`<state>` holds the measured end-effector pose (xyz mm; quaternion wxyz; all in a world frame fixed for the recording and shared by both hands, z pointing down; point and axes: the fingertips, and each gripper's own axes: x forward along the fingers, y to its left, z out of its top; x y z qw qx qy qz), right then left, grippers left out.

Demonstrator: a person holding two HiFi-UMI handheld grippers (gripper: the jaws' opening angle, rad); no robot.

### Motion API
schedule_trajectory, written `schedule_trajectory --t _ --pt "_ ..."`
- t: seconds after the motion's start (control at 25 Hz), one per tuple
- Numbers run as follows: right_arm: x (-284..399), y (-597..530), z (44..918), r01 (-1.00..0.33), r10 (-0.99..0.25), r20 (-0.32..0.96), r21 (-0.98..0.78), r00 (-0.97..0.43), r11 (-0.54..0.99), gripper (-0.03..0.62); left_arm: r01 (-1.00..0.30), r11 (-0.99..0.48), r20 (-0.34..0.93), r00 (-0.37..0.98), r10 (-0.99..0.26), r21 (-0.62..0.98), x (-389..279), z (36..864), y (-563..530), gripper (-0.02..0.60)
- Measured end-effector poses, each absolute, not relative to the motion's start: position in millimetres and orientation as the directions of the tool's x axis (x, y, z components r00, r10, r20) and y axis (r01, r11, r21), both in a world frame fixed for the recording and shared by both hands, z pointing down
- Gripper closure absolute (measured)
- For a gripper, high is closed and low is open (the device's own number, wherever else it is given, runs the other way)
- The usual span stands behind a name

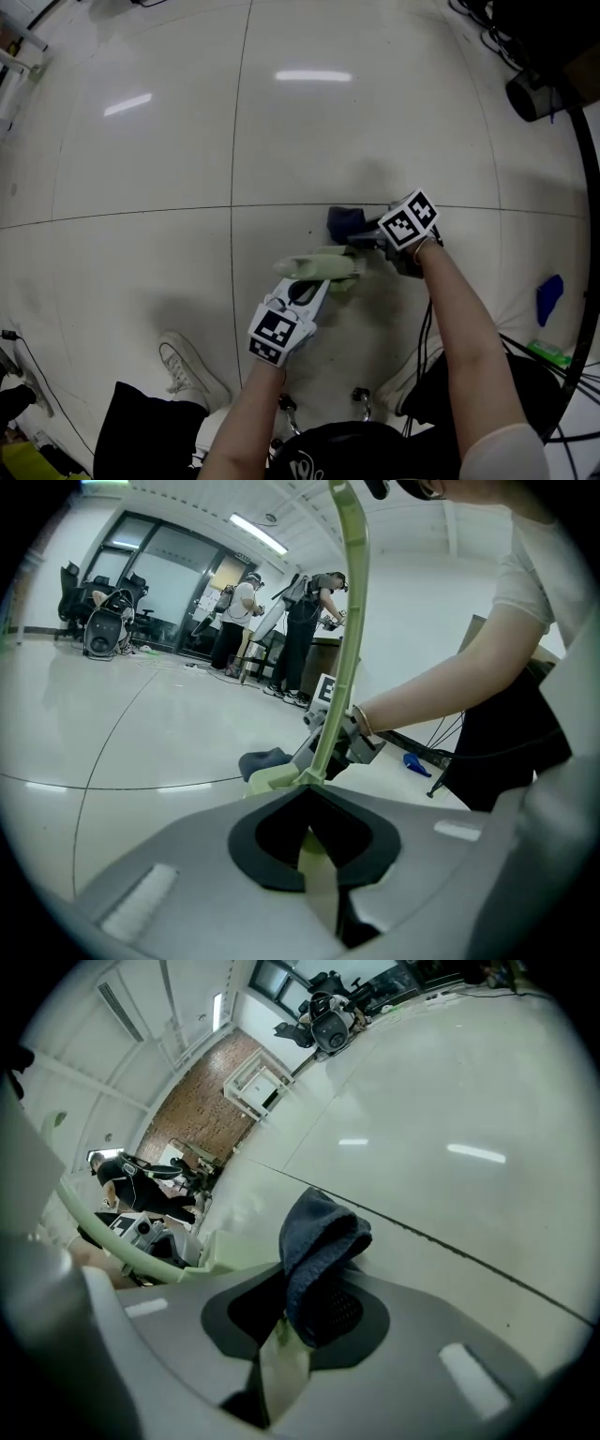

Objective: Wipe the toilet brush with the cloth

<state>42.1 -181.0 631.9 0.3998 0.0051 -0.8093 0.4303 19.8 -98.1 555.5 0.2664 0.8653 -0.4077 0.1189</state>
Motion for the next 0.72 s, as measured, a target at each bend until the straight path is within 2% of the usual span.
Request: schedule_trajectory --t 0.24,0.36,0.44,0.56,0.64,0.72 --pt "87.3 -179.5 629.8 -0.416 0.255 0.698 -0.636 -0.669 0.650 0.525 -0.770 -0.526 0.424 0.638 -0.643 0.361 21.4 557.7 -100.1 0.575" --pt "104.4 -193.6 603.2 -0.472 0.062 0.697 -0.544 -0.714 0.693 0.525 -0.765 -0.531 0.426 0.644 -0.636 0.363 21.4 558.5 -101.7 0.575" --pt "106.5 -204.1 558.4 -0.507 -0.135 0.587 -0.534 -0.798 0.677 0.523 -0.765 -0.527 0.405 0.643 -0.649 0.370 17.4 552.1 -104.0 0.575" --pt "104.8 -194.9 481.0 -0.489 -0.363 0.328 -0.560 -0.872 0.669 0.525 -0.776 -0.517 0.333 0.625 -0.706 0.361 3.0 527.2 -109.9 0.575" --pt "101.6 -169.7 447.4 -0.473 -0.414 0.233 -0.516 -0.880 0.714 0.525 -0.787 -0.511 0.296 0.608 -0.737 0.345 -8.8 510.6 -110.4 0.575" --pt "98.6 -140.9 427.6 -0.466 -0.428 0.190 -0.445 -0.884 0.765 0.525 -0.800 -0.502 0.264 0.589 -0.764 0.330 -21.4 495.5 -107.4 0.575"
